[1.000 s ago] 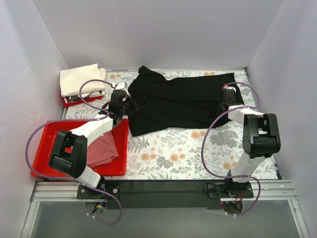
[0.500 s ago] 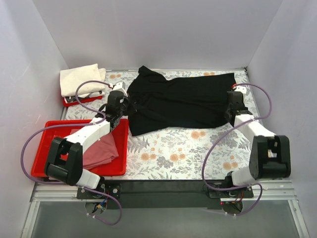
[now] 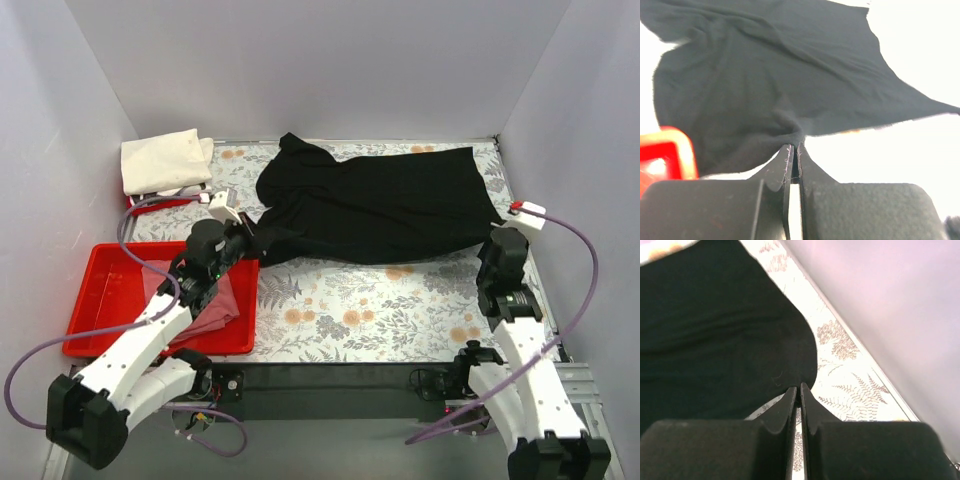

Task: Fold and stack the t-shirts
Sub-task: Flatten the tshirt out, then fold the tshirt

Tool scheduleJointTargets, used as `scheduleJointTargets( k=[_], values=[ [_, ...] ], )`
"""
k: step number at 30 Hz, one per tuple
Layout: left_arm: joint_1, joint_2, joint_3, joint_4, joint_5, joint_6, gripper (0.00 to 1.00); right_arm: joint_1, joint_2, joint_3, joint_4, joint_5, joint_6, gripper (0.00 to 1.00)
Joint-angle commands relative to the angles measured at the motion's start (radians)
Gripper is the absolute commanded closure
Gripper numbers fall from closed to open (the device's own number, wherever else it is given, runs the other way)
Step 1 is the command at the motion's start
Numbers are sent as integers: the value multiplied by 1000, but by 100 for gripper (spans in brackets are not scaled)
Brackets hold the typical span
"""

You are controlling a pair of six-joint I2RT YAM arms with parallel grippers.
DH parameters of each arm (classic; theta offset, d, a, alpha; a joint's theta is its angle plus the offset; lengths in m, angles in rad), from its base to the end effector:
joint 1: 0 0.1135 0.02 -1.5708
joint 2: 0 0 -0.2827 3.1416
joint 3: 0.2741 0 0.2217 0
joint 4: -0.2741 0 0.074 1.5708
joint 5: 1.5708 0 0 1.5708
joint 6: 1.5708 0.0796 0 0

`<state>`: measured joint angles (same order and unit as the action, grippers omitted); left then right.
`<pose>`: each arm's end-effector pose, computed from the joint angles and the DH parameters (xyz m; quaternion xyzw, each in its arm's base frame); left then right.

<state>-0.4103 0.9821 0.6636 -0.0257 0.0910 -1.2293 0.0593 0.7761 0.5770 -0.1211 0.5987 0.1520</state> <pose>0.2069 -0.0979 0.2871 -0.3012 0.7598 -0.4457 0.3652 0.1743 -0.0346 0.2842 0.2083 0.7659 -0.1788 0.5814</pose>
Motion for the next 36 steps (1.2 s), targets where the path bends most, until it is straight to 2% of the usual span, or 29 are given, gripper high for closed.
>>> scheduleJointTargets(
  k=[1, 5, 13, 18, 22, 26, 36],
  values=[
    [-91, -132, -48, -82, -16, -33, 100, -4, -177, -32, -44, -7, 4, 99],
    [-194, -246, -91, -144, -79, -87, 100, -1, -340, -69, -86, -48, 47, 99],
    [-315, -459, -144, -230, -50, -156, 100, -1, -587, -25, -176, 26, 89, 99],
    [-323, -516, -121, -261, 50, -156, 100, -1, -637, 26, -238, 56, 86, 99],
    [-323, -528, -104, -287, 59, -153, 100, -3, -626, 27, -244, 58, 87, 99],
    [-323, -482, -102, -283, -62, -136, 100, 0, -549, 32, -235, 44, 89, 99],
    [-323, -60, 5, -62, -330, 19, 100, -1, -264, -17, -91, 42, 60, 99]
  ],
)
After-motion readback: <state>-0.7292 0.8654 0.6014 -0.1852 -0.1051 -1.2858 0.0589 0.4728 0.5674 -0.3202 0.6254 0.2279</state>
